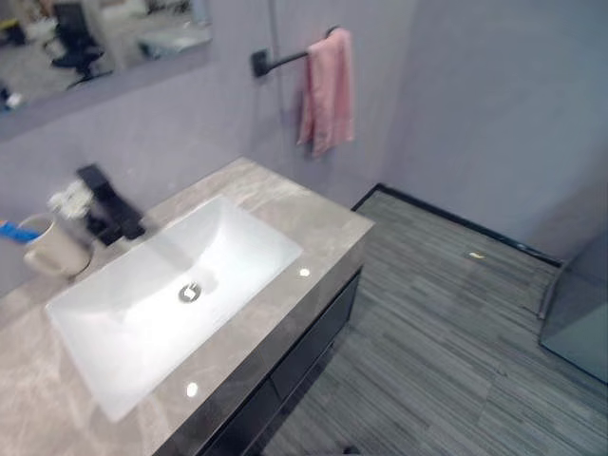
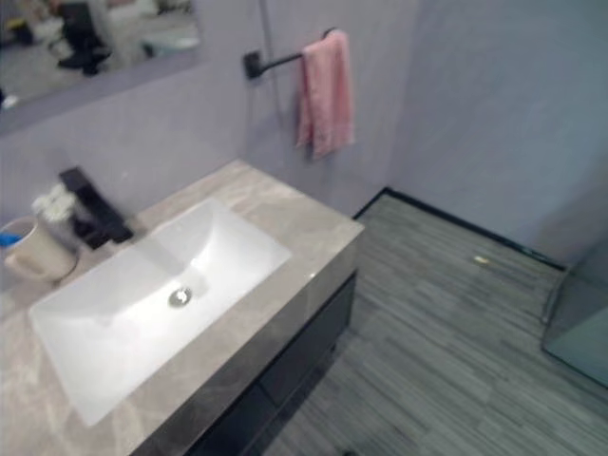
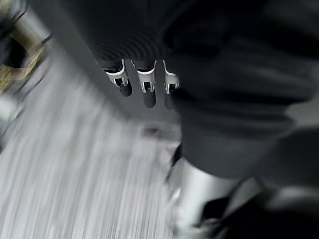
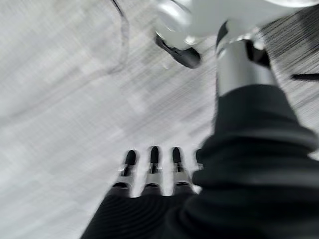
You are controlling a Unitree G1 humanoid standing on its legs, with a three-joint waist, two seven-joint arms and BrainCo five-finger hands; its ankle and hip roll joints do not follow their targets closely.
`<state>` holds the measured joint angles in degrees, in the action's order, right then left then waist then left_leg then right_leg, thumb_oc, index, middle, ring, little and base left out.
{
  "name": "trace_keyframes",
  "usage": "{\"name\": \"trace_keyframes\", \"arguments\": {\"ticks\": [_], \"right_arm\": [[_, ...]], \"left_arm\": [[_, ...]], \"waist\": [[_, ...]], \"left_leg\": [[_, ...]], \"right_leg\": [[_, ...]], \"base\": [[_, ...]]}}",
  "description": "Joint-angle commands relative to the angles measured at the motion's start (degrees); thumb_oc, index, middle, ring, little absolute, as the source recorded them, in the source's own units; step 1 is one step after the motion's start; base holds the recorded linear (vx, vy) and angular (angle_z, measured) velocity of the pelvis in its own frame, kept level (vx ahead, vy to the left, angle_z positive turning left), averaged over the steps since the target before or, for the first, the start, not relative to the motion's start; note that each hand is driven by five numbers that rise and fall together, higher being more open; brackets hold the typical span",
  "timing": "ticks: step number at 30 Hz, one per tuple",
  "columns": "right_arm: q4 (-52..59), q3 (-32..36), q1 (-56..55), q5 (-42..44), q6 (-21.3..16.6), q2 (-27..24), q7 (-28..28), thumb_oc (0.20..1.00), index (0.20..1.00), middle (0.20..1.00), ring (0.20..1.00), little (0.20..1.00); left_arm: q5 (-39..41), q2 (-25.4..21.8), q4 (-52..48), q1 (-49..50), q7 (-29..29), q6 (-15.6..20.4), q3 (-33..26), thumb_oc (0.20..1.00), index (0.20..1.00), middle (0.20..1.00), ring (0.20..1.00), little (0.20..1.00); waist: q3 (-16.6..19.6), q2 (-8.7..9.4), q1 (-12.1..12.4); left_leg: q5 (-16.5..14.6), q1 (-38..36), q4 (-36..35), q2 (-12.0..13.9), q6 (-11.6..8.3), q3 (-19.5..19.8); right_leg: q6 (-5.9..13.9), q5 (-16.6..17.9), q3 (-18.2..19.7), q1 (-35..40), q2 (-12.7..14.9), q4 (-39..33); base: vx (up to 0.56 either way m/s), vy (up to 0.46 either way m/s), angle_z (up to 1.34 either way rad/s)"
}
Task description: Put brush and paste in cup on sink, flatten towel.
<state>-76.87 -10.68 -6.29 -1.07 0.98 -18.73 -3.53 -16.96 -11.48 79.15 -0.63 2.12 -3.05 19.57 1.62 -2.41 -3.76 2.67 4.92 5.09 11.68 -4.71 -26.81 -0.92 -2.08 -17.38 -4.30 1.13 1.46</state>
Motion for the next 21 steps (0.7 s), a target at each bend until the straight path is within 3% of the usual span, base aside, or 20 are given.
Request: {"name": "trace_keyframes", "arguments": {"ticks": [1, 2, 3, 5, 9, 14, 19, 20, 21], "right_arm": [[-4.9, 1.5, 5.0, 2.7, -0.6, 0.4, -0.8, 1.0, 1.0, 1.0, 1.0, 1.0], [-5.3, 0.5, 5.5, 1.7, -0.9, 0.1, -1.1, 1.0, 1.0, 1.0, 1.0, 1.0], [-5.3, -0.4, 5.9, 1.4, -1.1, -0.1, -1.2, 1.0, 1.0, 1.0, 1.0, 1.0], [-4.0, -1.3, 6.8, 1.6, -1.7, -1.4, -1.2, 1.0, 1.0, 1.0, 1.0, 1.0], [-2.2, -1.1, 7.3, 2.7, -2.3, -2.1, -1.4, 1.0, 1.0, 1.0, 1.0, 1.0], [-1.7, -1.3, 7.7, 3.1, -2.5, -1.7, -1.3, 1.0, 1.0, 1.0, 1.0, 1.0], [-2.0, -1.7, 7.5, 2.8, -2.2, -0.4, -0.8, 1.0, 1.0, 1.0, 1.0, 1.0], [-2.0, -2.5, 7.7, 2.2, -2.1, 0.0, -0.6, 1.0, 1.0, 1.0, 1.0, 1.0], [-0.9, -4.8, 9.0, 1.0, -2.1, 0.8, -0.2, 1.0, 1.0, 1.0, 1.0, 1.0]], "left_arm": [[-0.4, -1.6, -2.9, -4.5, 3.6, 2.4, 0.0, 1.0, 1.0, 1.0, 1.0, 1.0], [0.5, -1.2, -4.2, -6.2, 4.6, 3.1, 1.4, 1.0, 1.0, 1.0, 1.0, 1.0], [1.3, -1.2, -4.3, -6.6, 5.2, 3.3, 1.7, 1.0, 1.0, 1.0, 1.0, 1.0], [1.0, -0.3, -2.7, -6.3, 4.9, 3.3, 2.3, 1.0, 1.0, 1.0, 1.0, 1.0], [0.4, 0.2, -2.3, -6.4, 4.7, 3.5, 2.7, 1.0, 1.0, 1.0, 1.0, 1.0], [-0.8, 0.6, -2.6, -6.5, 4.1, 3.7, 4.4, 1.0, 1.0, 1.0, 1.0, 1.0], [-0.6, 0.8, -3.5, -7.1, 4.0, 4.1, 5.3, 1.0, 1.0, 1.0, 1.0, 1.0], [-0.6, 0.6, -3.8, -7.5, 3.8, 4.0, 5.8, 1.0, 1.0, 1.0, 1.0, 1.0], [-0.9, -0.6, -4.9, -8.5, 3.6, 4.0, 6.7, 1.0, 1.0, 1.0, 1.0, 1.0]], "waist": [[-3.8, 2.99, 1.7], [-5.1, 3.5, 2.8], [-5.7, 3.78, 3.7], [-6.1, 4.25, 4.3], [-5.6, 3.88, 5.1], [-5.2, 3.05, 4.5], [-4.7, 2.77, 4.0], [-4.8, 2.74, 4.1], [-6.0, 3.04, 4.0]], "left_leg": [[2.0, 2.4, -4.0, -6.3, 2.66, 4.6], [-0.3, 4.6, 0.5, -8.7, 2.77, 14.7], [-1.6, 5.1, 2.1, -10.9, 3.24, 20.6], [-3.0, 6.4, 4.5, -14.8, 4.38, 27.5], [-1.1, 8.3, 2.5, -17.0, 4.89, 28.5], [-1.6, 5.4, 0.0, -17.2, 6.03, 27.6], [-2.1, 3.4, -1.9, -16.8, 6.81, 25.8], [-2.3, 3.2, -2.3, -16.7, 7.06, 25.4], [-2.4, 2.7, -3.8, -15.6, 7.39, 24.4]], "right_leg": [[5.9, 0.2, 4.5, 4.0, 2.8, -1.9], [5.35, 0.9, 7.7, 3.3, 2.0, -2.4], [5.1, 1.0, 10.0, 3.2, 1.4, -2.2], [4.79, 1.4, 17.1, 3.5, -0.6, -2.2], [4.2, 1.3, 21.8, 3.9, -3.0, -1.8], [4.45, 0.0, 24.8, 5.0, -3.9, -0.9], [4.89, -0.9, 25.9, 4.2, -3.4, 1.1], [5.04, -1.4, 25.4, 3.4, -3.5, 3.0], [6.37, -1.7, 22.9, -2.3, -3.8, 10.5]], "base": [[-0.09, -0.266, -0.29], [0.02, -0.251, -0.4], [0.05, -0.288, -0.71], [0.14, -0.162, -1.6], [0.17, -0.038, -1.39], [0.13, 0.074, -0.57], [0.08, 0.117, -0.36], [-0.05, 0.078, -0.18], [-0.09, 0.1, -0.5]]}}
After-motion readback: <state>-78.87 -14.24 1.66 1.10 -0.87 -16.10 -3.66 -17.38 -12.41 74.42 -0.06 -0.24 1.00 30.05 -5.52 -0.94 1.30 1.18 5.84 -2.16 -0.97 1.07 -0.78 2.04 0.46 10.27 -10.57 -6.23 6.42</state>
